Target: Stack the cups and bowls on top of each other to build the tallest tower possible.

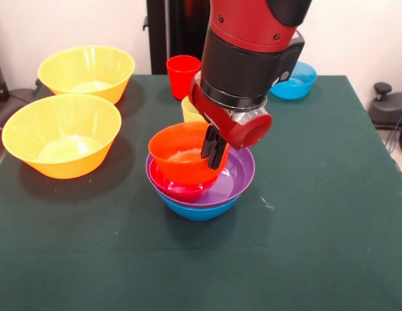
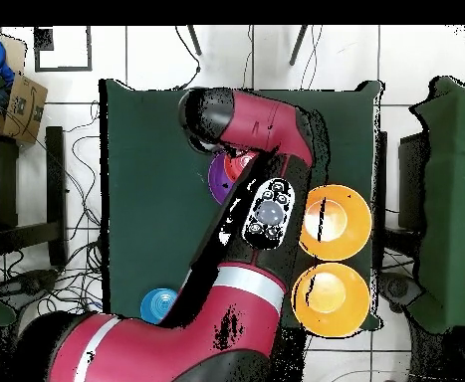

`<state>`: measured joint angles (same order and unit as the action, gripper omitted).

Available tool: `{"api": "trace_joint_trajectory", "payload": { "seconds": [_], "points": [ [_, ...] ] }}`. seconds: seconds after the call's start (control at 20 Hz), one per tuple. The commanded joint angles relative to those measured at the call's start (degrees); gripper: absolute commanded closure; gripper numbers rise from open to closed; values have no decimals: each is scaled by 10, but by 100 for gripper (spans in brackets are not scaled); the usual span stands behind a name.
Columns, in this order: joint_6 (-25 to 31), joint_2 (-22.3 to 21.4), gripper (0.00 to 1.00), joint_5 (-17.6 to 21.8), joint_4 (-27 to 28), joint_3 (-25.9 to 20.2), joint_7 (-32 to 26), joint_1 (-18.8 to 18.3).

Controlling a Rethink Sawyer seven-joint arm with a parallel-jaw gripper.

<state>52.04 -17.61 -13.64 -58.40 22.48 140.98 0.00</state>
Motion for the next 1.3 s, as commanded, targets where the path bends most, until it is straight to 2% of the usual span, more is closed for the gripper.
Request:
{"api": "trace_joint_trajectory", "payload": {
  "seconds": [0.05,0.55,1.05,1.3],
  "points": [
    [50,18,100,-9,27,-22,109,9],
    [-4,42,100,-9,6,-23,104,9],
    [-19,38,100,-14,-38,-36,87,11],
    [-10,36,100,-16,-41,-40,77,8]
  ]
}}
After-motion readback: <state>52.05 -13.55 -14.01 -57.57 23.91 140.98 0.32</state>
